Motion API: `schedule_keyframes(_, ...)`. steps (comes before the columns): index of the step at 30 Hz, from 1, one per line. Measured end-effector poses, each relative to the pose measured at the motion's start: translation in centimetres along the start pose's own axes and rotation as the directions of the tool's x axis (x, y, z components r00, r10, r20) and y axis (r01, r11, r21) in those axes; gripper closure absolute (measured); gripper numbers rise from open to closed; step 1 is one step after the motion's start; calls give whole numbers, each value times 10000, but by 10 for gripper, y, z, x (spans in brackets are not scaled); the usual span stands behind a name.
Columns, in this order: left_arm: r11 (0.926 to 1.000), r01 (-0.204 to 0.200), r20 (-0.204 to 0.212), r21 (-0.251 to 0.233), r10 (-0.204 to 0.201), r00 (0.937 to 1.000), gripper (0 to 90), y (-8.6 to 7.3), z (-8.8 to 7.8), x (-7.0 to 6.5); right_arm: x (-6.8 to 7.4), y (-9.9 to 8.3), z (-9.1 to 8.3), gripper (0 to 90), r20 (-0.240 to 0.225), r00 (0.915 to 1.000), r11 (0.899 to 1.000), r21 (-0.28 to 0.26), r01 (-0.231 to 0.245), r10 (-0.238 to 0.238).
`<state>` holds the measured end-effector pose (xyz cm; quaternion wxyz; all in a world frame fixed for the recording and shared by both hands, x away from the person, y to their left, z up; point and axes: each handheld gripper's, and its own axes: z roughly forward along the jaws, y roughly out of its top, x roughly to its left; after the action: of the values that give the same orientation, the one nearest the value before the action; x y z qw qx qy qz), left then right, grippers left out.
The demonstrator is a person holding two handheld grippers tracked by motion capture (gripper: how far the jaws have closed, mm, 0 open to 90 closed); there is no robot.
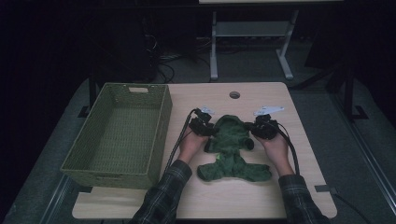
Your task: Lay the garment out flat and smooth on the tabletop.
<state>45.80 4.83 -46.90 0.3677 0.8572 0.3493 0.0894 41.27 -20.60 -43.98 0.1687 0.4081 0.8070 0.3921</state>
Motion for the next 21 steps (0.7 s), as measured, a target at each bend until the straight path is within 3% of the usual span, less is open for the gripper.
schedule_keyframes(3,9997,-175,97,170,174,9998,849,1,0,0,0,1,-1,873,13,10000,9999,-74,69,-69)
schedule_keyframes(4,9997,-167,105,201,165,9998,872,1,0,0,0,1,-2,873,27,10000,9999,-95,80,-80)
schedule_keyframes(6,9991,-361,-126,206,363,9993,886,3,-3,-1,0,1,-4,873,76,9999,9998,-115,151,-150)
schedule_keyframes(8,9986,-486,-404,-196,478,9980,887,5,-10,-2,0,2,-7,873,97,9998,9996,-204,184,-182)
schedule_keyframes(10,9942,-690,-884,-822,617,9942,887,9,-23,-1,-1,2,-11,873,100,9997,9993,-272,238,-235)
schedule_keyframes(13,9852,-1071,-1477,-1338,871,9852,888,11,-36,0,-3,-1,-12,874,137,9996,9995,-213,244,-241)
schedule_keyframes(15,9794,-1189,-1514,-1633,942,9840,888,9,-39,1,-6,-4,-10,874,130,9998,9999,6,147,-147)
schedule_keyframes(21,9897,-1098,-1130,-921,992,9886,888,-6,-20,4,-15,-13,7,876,293,9996,9968,801,-59,36)
